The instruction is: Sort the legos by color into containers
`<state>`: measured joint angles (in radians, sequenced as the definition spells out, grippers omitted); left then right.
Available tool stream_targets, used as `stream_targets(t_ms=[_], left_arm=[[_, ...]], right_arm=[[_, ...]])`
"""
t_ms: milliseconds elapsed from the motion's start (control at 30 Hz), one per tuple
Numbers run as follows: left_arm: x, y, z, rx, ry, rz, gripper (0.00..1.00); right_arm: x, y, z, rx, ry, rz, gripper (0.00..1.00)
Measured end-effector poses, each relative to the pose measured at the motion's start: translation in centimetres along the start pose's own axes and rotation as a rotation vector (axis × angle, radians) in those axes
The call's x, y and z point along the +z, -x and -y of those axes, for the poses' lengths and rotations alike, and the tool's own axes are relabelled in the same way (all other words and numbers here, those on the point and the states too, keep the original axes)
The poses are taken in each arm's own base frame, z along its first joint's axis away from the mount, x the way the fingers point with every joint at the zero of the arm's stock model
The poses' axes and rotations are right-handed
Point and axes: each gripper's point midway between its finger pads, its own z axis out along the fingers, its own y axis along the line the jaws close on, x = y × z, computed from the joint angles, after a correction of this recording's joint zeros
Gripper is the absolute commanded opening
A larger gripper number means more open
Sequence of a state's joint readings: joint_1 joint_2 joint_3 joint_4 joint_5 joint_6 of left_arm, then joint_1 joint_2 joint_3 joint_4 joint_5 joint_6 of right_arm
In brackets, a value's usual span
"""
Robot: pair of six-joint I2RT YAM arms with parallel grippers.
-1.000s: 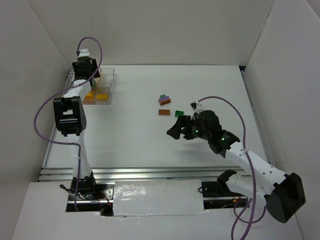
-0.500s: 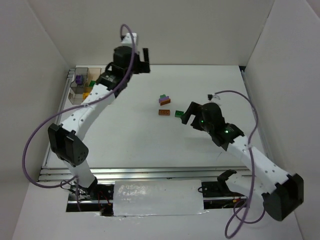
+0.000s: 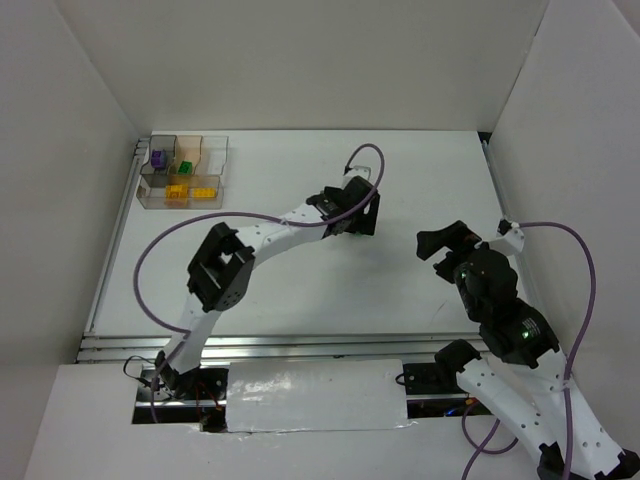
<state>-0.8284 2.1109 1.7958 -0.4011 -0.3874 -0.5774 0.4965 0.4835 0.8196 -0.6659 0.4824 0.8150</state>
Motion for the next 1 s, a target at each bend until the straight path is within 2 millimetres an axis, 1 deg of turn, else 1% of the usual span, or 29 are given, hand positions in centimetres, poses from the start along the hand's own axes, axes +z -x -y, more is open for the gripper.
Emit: stream_targets(t_ms=[100,167,267,367,500,533,600,633,700,767,800,833,867,900,933,1000], left_arm=[[3.2,-2.4,0.9,0.008,0.018,-0.054,1.0],[4.5,-3.5,1.1,0.009,0.031,-0.078,1.0],[5.6,-3.6,1.6,0.014,0.037,-0.082,0.99],[6.4,-2.6,2.4,0.009,0.035,-0.06,0.98],[7.1,-2.2,2.7,0.008,0.039,-0.043,0.94],[7.3,-2.2,2.6,0.008,0.043,-0.041,0.91],[8.0,-2.6,2.3,0.011,0.053,-0.047,0.86],[8.3,-3.1,2.1,0.015,0.06,-0.056,0.81],[8.9,-3.8,1.6,0.023,0.075,-0.073,0.8],[9.5,-4.3,1.2,0.032,0.087,-0.08,0.77],[9.5,-4.2,1.2,0.036,0.086,-0.076,0.71],[9.6,-4.1,1.1,0.036,0.087,-0.074,0.67],[9.7,-4.1,1.1,0.037,0.086,-0.072,0.61],[9.7,-4.0,1.1,0.035,0.084,-0.07,0.35],[9.7,-3.9,1.1,0.035,0.082,-0.066,0.23],[9.8,-3.8,1.3,0.035,0.074,-0.056,0.08]], right_arm=[[0.0,-0.4,0.3,-0.026,-0.009,-0.018,1.0],[0.1,-0.7,0.4,-0.044,-0.009,-0.033,1.0],[0.1,-1.3,0.3,-0.067,0.004,-0.055,1.0],[0.3,-2.0,0.4,-0.085,0.014,-0.08,1.0],[0.4,-2.9,0.4,-0.103,0.027,-0.111,1.0],[0.4,-3.0,0.4,-0.104,0.03,-0.116,1.0],[0.4,-3.3,0.4,-0.108,0.034,-0.125,1.0],[0.4,-3.4,0.4,-0.109,0.037,-0.128,1.0],[0.4,-3.5,0.3,-0.111,0.043,-0.133,1.0],[0.3,-3.5,0.3,-0.112,0.047,-0.133,1.0],[0.3,-3.4,0.3,-0.112,0.05,-0.132,1.0],[0.2,-3.4,0.2,-0.111,0.053,-0.129,1.0],[0.2,-3.3,0.2,-0.112,0.057,-0.127,1.0],[0.1,-3.2,0.1,-0.11,0.061,-0.124,1.0],[0.0,-3.1,0.1,-0.109,0.064,-0.12,1.0],[-0.1,-3.0,0.1,-0.11,0.068,-0.117,1.0]])
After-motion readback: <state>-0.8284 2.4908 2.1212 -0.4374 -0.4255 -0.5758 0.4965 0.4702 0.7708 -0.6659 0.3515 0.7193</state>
